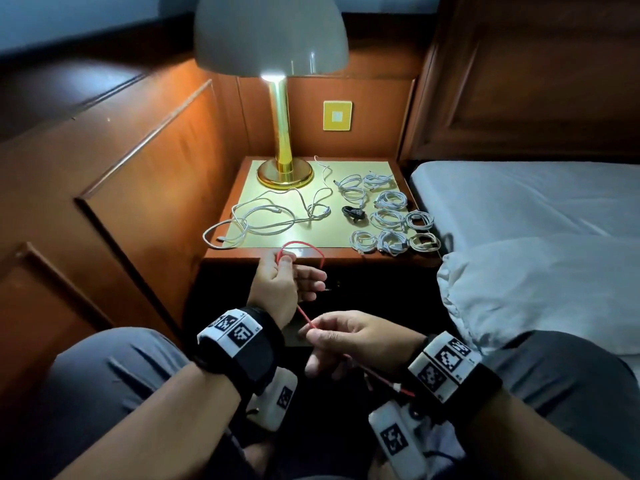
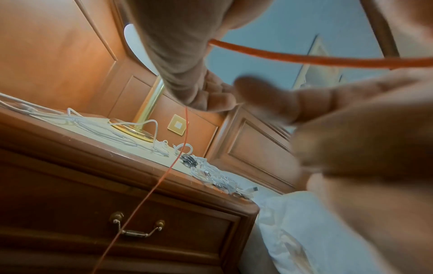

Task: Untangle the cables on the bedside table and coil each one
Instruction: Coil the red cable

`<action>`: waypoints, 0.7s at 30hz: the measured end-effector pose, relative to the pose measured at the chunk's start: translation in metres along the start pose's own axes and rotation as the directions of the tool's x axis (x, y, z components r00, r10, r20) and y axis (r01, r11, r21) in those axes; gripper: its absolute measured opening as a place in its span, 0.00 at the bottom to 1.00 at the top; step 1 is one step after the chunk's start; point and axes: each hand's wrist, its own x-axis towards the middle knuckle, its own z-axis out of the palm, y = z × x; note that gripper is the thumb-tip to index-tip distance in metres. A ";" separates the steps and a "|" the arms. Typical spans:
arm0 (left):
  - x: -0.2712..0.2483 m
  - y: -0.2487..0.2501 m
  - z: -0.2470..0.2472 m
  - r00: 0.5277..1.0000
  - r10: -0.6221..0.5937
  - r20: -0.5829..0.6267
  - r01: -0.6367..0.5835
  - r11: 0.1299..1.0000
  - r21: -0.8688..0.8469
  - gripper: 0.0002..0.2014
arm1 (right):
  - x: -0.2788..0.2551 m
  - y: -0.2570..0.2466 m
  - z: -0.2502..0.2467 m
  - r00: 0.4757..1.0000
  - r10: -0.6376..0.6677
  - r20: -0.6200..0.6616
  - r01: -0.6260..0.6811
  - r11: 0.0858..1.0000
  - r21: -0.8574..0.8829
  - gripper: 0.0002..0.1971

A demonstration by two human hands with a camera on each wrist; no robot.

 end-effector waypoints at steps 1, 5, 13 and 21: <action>-0.001 0.001 -0.002 0.999 0.025 -0.026 -0.025 1.000 0.002 0.10 | -0.004 -0.001 0.002 1.000 -0.002 0.011 0.002 0.999 0.034 0.12; -0.003 0.007 -0.017 0.995 0.042 -0.091 -0.043 0.999 -0.013 0.09 | -0.024 -0.011 -0.004 0.990 -0.003 -0.143 -0.012 0.994 -0.104 0.10; -0.010 0.012 -0.050 0.999 -0.002 -0.039 0.027 0.751 0.660 0.34 | -0.043 -0.029 -0.019 0.915 -0.223 -0.337 0.324 0.903 0.282 0.16; -0.025 0.014 -0.020 0.936 0.046 0.348 -0.195 0.892 0.407 0.30 | -0.026 -0.025 -0.023 0.895 -0.311 -0.321 0.441 0.728 0.525 0.13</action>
